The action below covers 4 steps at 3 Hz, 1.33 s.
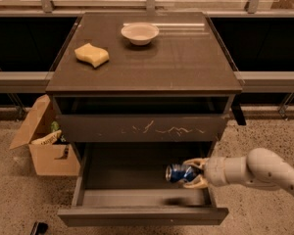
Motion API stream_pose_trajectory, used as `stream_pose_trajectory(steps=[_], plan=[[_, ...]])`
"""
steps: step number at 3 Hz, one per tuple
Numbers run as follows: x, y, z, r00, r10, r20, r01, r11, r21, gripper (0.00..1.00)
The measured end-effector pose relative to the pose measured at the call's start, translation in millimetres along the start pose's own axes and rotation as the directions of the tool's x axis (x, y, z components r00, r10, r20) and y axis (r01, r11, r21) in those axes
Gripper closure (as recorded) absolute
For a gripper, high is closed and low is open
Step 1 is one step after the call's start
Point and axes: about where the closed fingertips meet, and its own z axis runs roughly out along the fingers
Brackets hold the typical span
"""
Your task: Pick pepsi can from middle drawer and place on counter
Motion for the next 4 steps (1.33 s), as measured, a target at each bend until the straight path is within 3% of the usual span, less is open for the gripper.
stream_pose_trajectory(steps=[1, 2, 3, 4], plan=[[-15, -3, -54, 0.998, -0.048, 0.035, 0.047, 0.9984, 0.032, 1.00], [-18, -10, -88, 0.994, -0.084, 0.064, 0.081, 0.9959, 0.039, 1.00], [-29, -16, -97, 0.991, -0.111, 0.079, 0.109, 0.9935, 0.033, 1.00], [-65, -27, -113, 0.978, -0.194, 0.075, 0.191, 0.9807, 0.040, 1.00]])
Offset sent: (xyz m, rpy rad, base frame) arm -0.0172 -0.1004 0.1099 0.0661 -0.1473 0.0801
